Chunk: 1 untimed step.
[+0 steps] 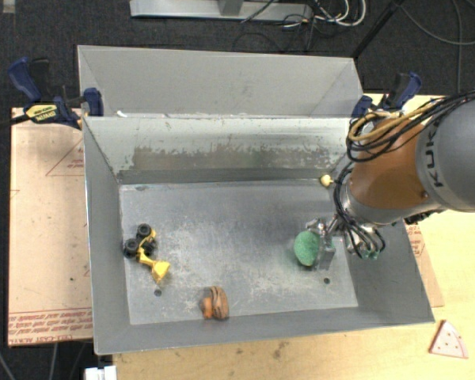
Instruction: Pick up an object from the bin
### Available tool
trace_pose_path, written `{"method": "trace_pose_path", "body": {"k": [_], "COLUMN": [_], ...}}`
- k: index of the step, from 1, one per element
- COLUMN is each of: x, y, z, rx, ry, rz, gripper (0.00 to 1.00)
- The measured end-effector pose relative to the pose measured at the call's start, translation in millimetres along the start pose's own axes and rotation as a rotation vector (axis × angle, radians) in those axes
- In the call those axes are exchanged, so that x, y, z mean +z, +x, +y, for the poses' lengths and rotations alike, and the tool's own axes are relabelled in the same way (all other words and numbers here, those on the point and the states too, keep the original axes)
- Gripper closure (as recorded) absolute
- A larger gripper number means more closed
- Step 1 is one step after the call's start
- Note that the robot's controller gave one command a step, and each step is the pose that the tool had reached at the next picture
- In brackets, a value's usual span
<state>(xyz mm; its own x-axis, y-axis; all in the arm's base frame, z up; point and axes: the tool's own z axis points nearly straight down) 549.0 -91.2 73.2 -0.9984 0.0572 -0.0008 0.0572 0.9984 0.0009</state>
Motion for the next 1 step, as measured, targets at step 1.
{"method": "trace_pose_path", "body": {"k": [1], "x": [0.0], "y": [0.0], "z": [0.2], "rx": [0.0], "ry": [0.0], "rz": [0.0], "gripper": [1.0]}}
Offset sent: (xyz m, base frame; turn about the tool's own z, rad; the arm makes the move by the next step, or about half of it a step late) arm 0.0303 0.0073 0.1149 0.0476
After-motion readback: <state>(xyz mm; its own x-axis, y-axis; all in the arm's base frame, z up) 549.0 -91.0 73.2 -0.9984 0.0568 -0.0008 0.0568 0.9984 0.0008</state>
